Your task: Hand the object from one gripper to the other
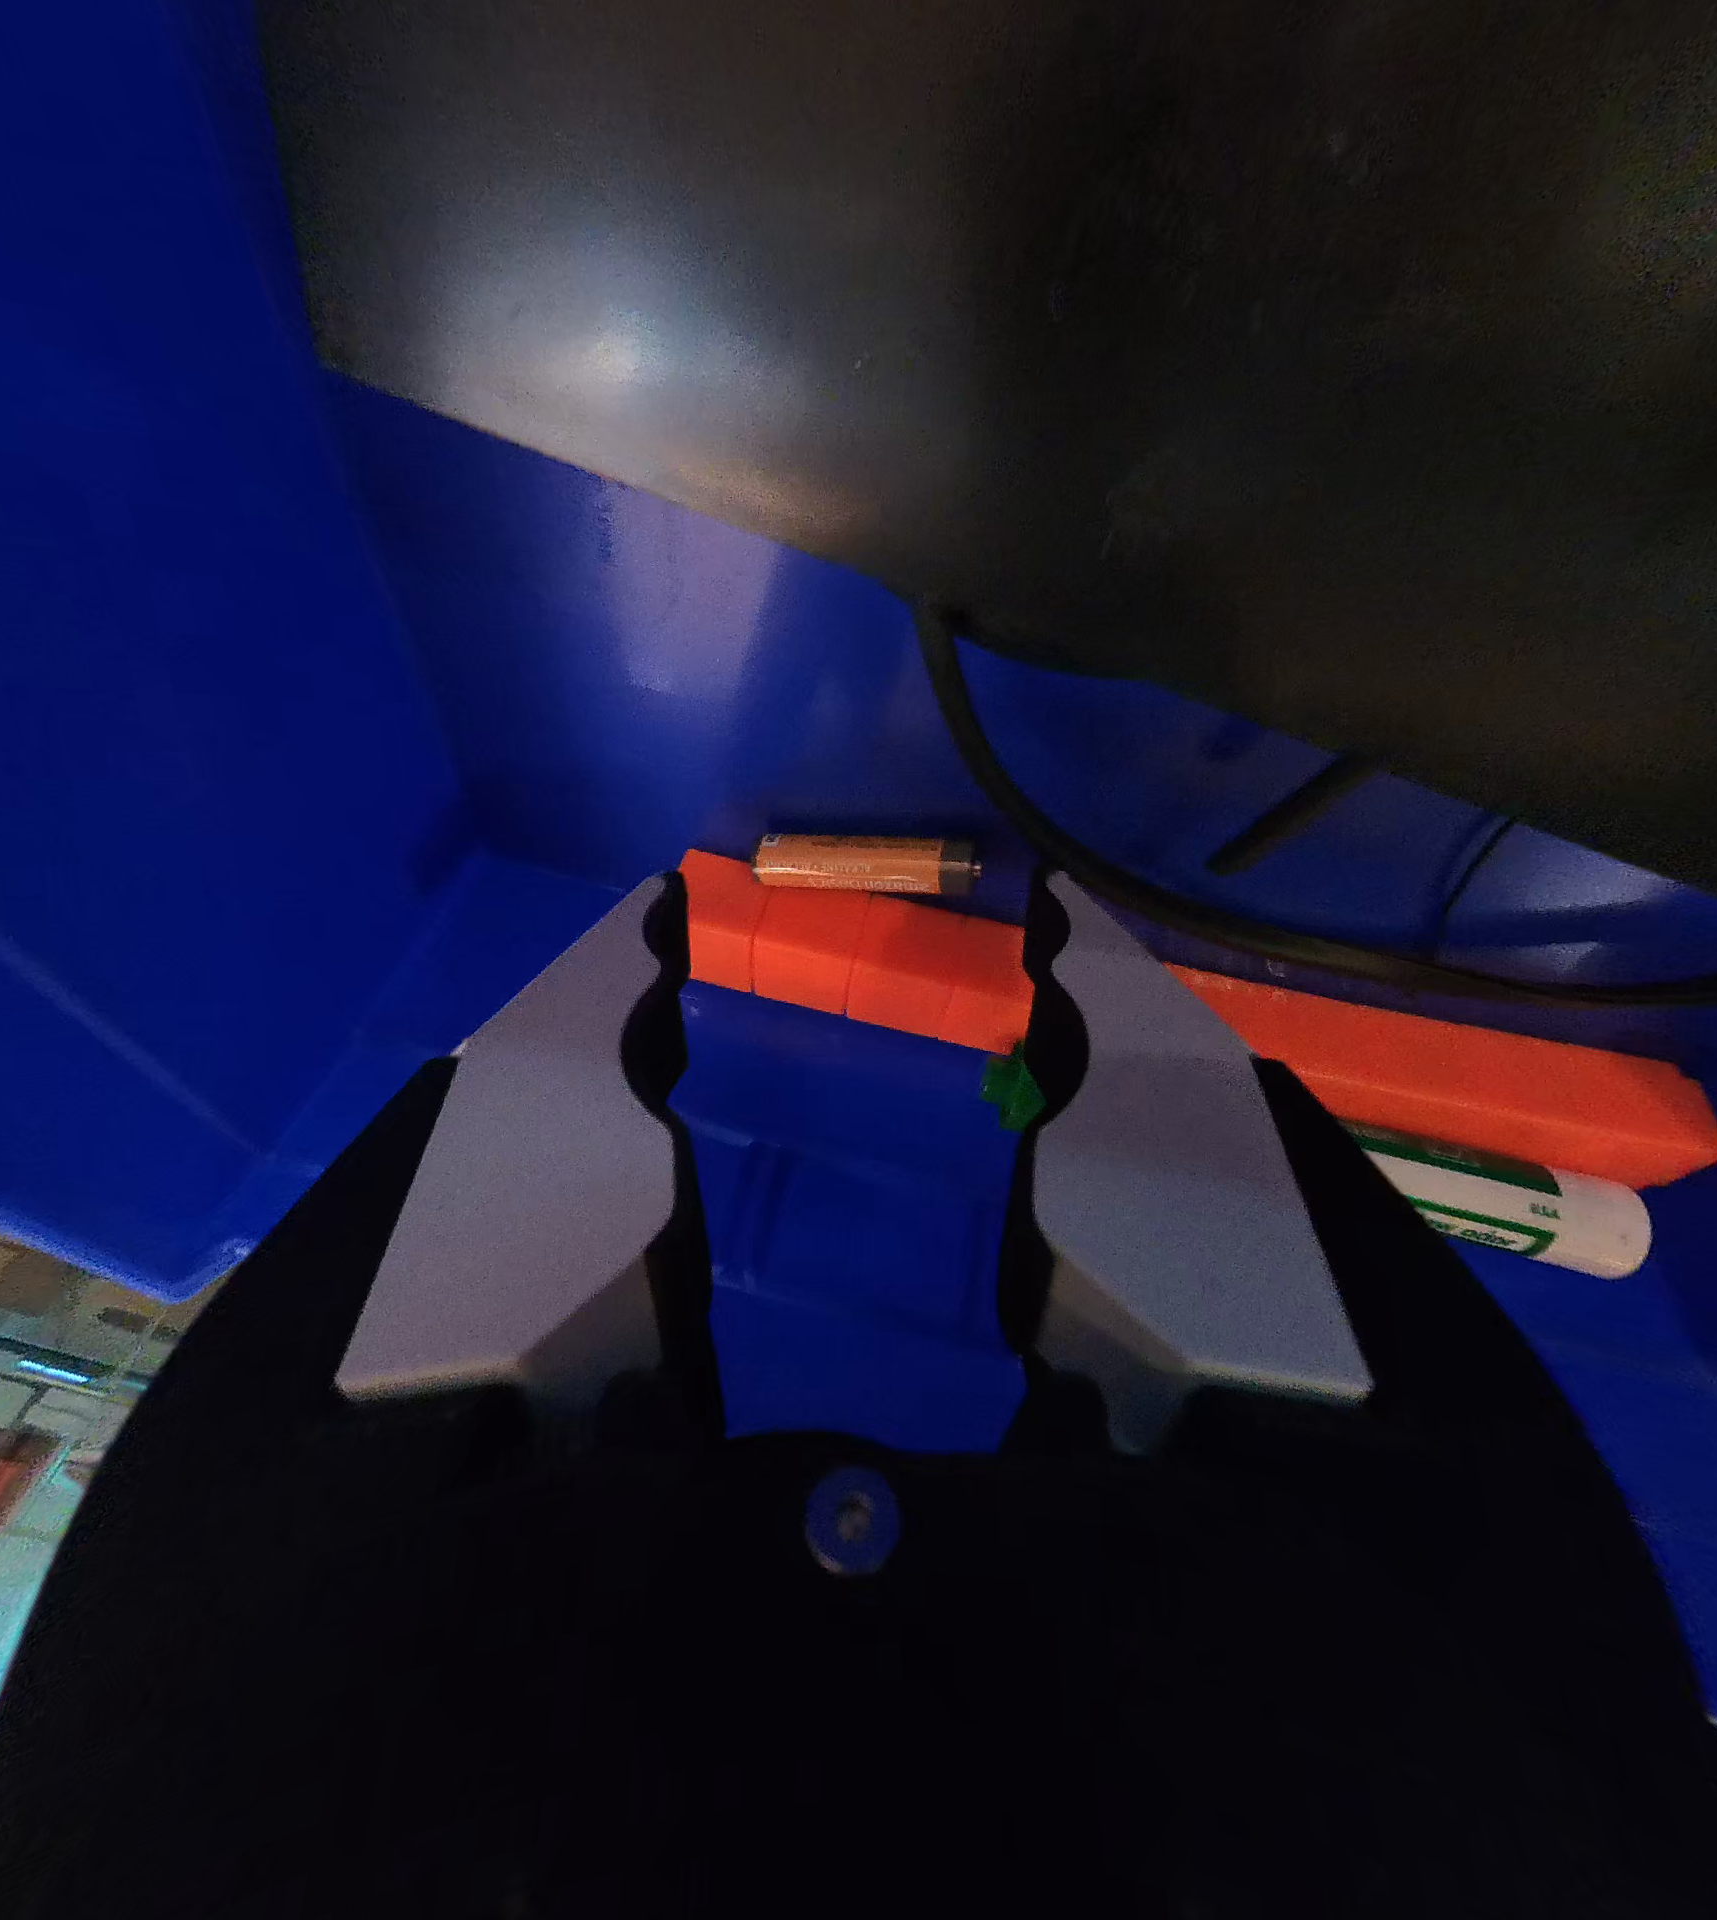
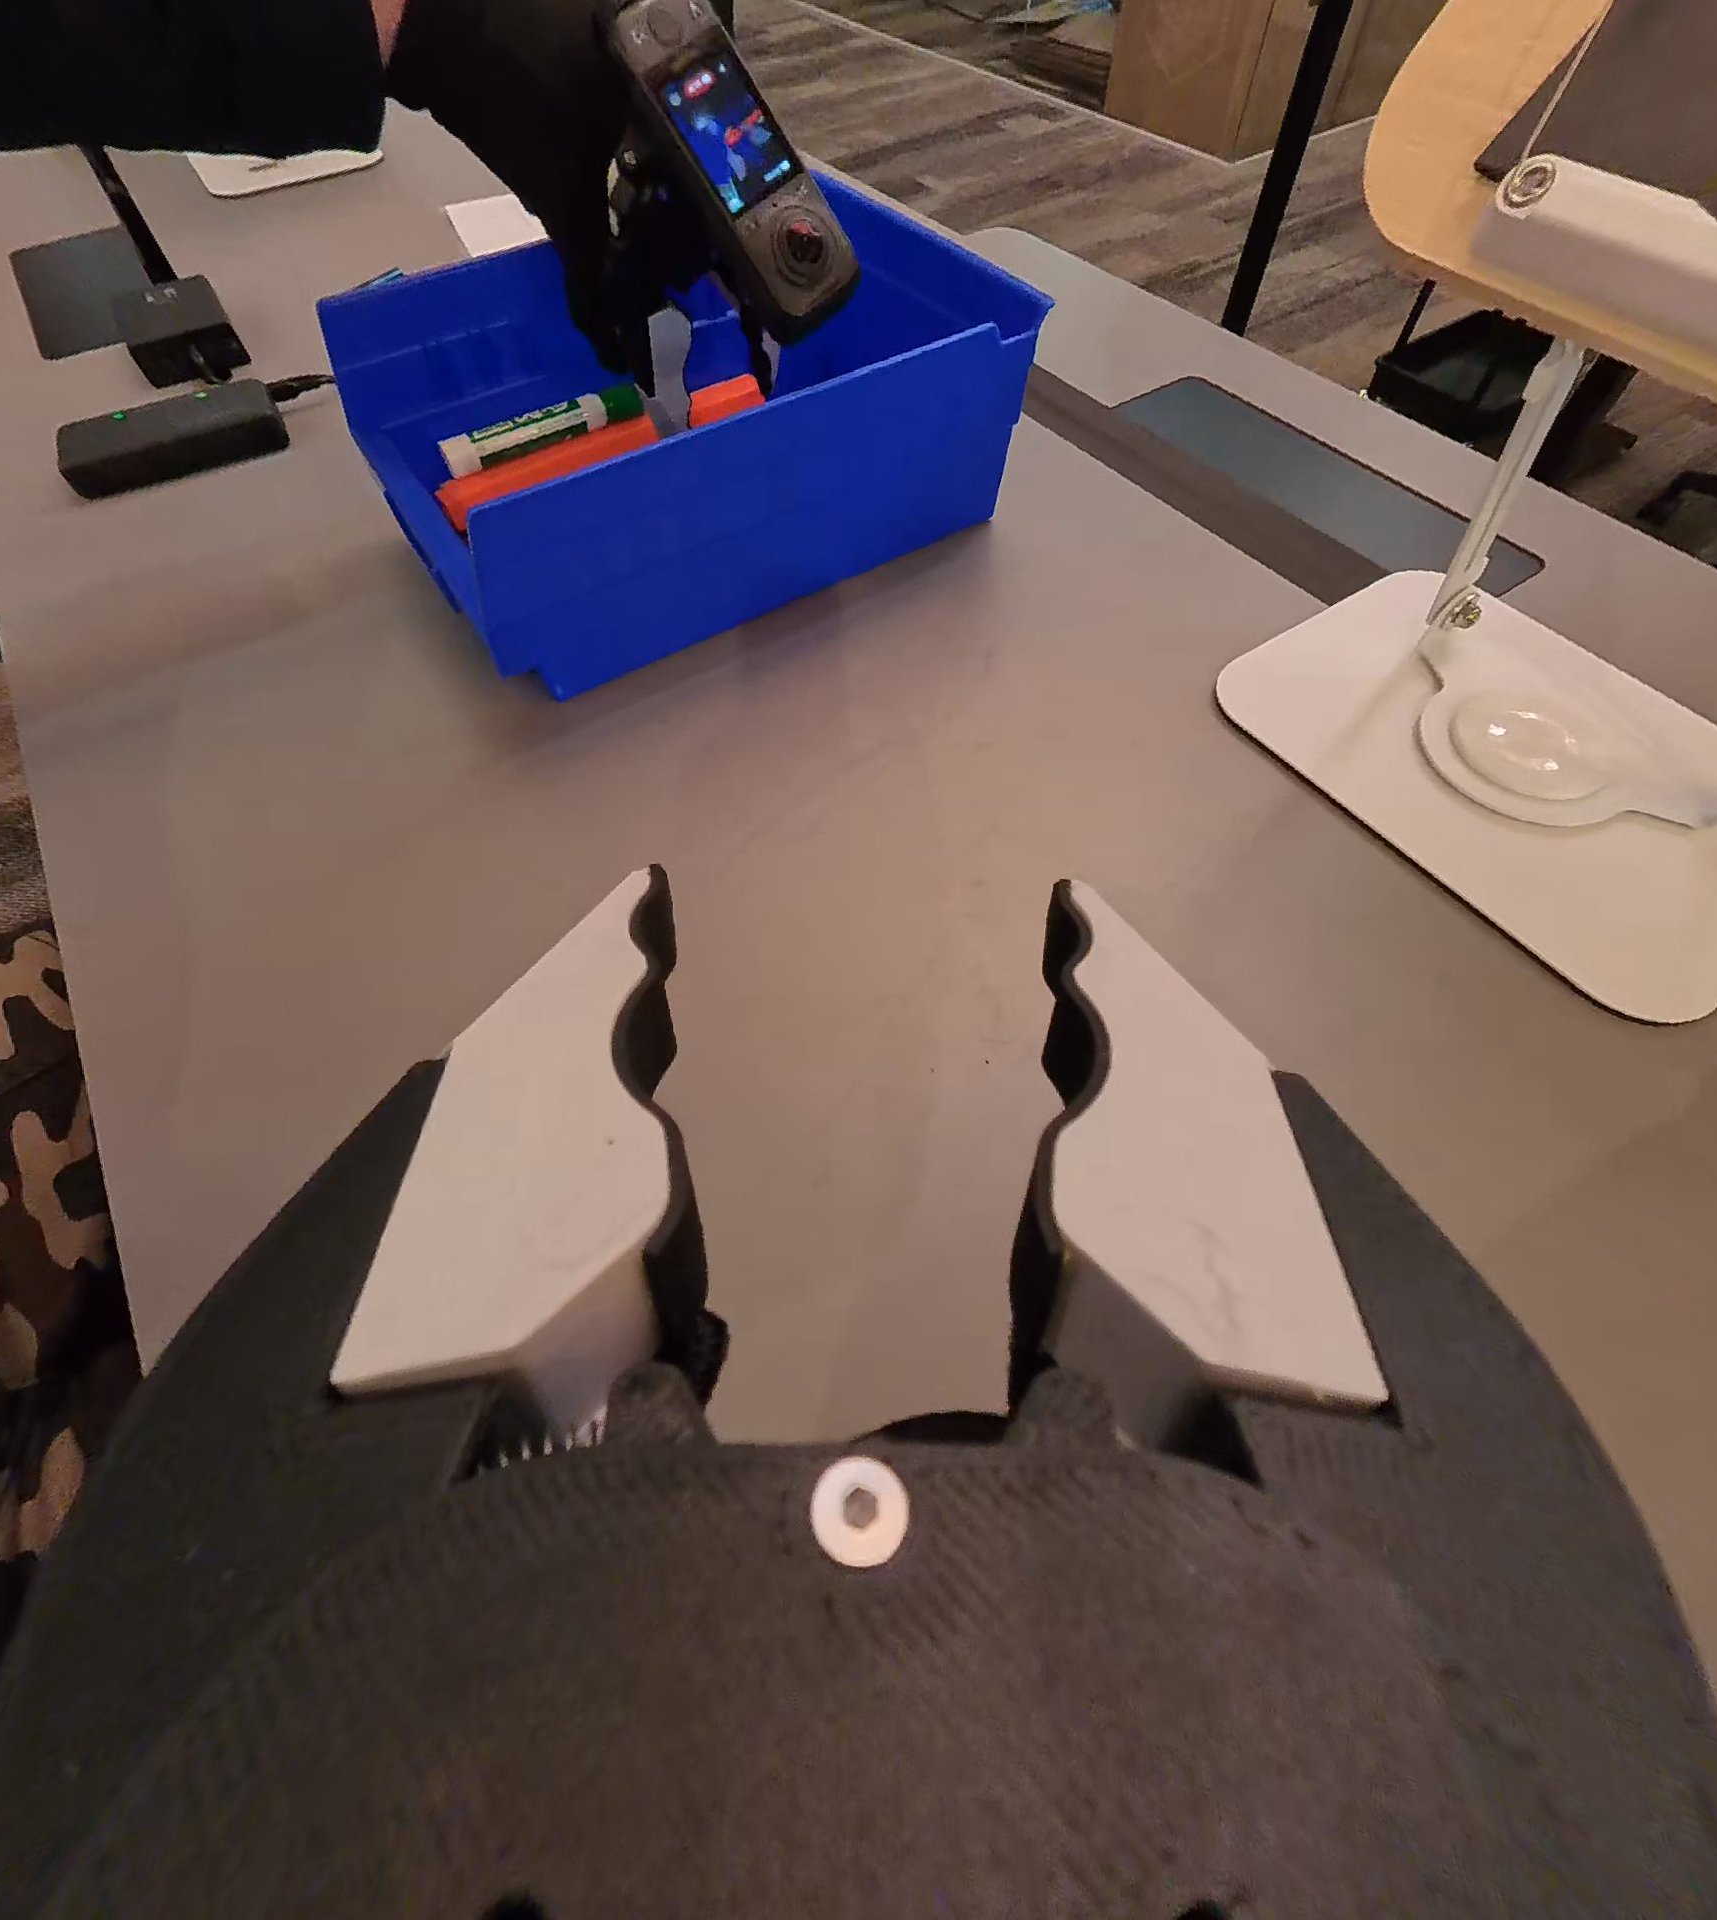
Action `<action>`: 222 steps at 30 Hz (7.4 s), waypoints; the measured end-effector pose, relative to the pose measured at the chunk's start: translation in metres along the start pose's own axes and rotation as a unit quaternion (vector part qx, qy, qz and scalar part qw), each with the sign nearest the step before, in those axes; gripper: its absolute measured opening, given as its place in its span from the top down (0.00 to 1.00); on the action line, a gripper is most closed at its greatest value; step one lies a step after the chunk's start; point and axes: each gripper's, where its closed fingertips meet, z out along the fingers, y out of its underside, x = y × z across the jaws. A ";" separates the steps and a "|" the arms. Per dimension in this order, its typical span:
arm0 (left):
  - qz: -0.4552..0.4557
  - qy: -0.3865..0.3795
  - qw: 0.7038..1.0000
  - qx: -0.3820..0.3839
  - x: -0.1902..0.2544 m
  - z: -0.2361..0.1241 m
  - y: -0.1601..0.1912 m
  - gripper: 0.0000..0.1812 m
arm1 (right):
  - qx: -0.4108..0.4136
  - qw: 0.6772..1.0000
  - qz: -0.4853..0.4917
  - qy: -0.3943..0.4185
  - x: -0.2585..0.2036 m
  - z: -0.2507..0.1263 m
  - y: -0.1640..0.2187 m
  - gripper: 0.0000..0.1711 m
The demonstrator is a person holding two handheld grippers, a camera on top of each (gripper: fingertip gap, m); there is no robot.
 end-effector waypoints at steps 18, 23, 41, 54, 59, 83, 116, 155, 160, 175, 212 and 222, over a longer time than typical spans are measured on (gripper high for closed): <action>-0.020 0.105 0.994 -0.021 0.012 0.006 0.002 0.77 | 0.008 1.000 0.012 -0.015 -0.002 -0.001 0.001 0.59; -0.034 0.081 0.996 -0.016 0.007 0.000 0.003 0.77 | 0.007 1.000 0.006 -0.015 -0.001 -0.001 0.001 0.59; -0.100 -0.090 0.977 0.163 -0.016 -0.061 -0.006 1.00 | 0.012 0.999 -0.022 -0.033 -0.014 0.014 -0.015 0.59; 0.018 -0.049 0.997 0.057 -0.005 -0.009 -0.010 0.76 | -0.002 0.999 -0.021 -0.042 -0.020 0.026 -0.013 0.59; 0.069 -0.043 0.996 0.041 -0.012 -0.003 -0.008 0.74 | -0.001 0.999 -0.015 -0.042 -0.017 0.026 -0.010 0.59; 0.088 0.028 0.995 -0.023 -0.006 0.009 0.006 0.71 | -0.006 0.999 -0.004 -0.050 -0.015 0.030 -0.001 0.59; 0.033 -0.192 0.801 0.567 0.111 -0.329 -0.110 0.76 | 0.165 0.954 -0.240 -0.064 -0.088 0.008 -0.149 0.62; 0.163 -0.128 0.721 0.661 0.184 -0.405 -0.170 0.76 | 0.210 0.927 -0.286 -0.125 -0.102 -0.025 -0.152 0.77; 0.162 -0.124 0.719 0.664 0.183 -0.405 -0.171 0.76 | 0.215 0.927 -0.280 -0.126 -0.101 -0.024 -0.152 0.77; 0.174 -0.123 0.719 0.662 0.185 -0.406 -0.172 0.76 | 0.222 0.927 -0.271 -0.137 -0.100 -0.026 -0.152 0.76; 0.081 -0.397 0.662 0.630 0.138 -0.428 -0.173 0.73 | 0.340 0.914 -0.038 -0.219 -0.057 -0.059 -0.178 0.77; 0.105 -0.529 0.608 0.582 0.144 -0.442 -0.199 0.80 | 0.388 0.834 0.103 -0.379 -0.056 -0.059 -0.165 0.77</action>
